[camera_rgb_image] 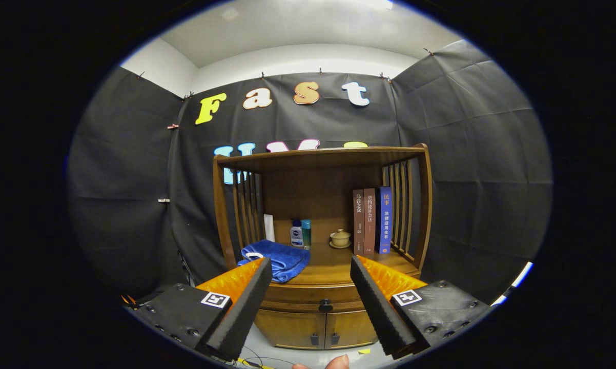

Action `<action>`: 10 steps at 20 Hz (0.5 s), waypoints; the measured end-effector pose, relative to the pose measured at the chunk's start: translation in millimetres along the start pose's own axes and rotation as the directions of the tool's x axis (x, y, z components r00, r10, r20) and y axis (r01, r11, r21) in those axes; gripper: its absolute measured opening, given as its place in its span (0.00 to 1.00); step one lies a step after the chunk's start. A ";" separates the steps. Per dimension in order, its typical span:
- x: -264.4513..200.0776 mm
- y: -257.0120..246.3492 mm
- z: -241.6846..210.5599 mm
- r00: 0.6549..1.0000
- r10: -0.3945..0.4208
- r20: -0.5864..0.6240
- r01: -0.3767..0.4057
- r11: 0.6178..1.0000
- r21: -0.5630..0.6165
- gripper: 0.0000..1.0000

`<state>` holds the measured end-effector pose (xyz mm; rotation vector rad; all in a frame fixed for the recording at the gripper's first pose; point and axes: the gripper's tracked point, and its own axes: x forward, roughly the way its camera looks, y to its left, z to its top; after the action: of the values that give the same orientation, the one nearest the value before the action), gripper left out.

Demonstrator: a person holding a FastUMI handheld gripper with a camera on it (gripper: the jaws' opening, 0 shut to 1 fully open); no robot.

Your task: Pull open the drawer, take out the items inside it, and place them on the countertop above the cabinet.

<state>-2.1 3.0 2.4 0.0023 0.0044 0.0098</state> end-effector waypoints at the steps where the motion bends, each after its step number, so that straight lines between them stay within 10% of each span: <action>1: 0.5 -0.5 -1.4 1.000 -0.001 -0.001 0.001 1.000 0.000 0.99; 10: 39.5 4.4 -17.1 0.999 0.022 0.050 -0.021 1.000 -0.014 0.99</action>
<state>37.3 7.9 -14.8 -0.0106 -0.0459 0.0311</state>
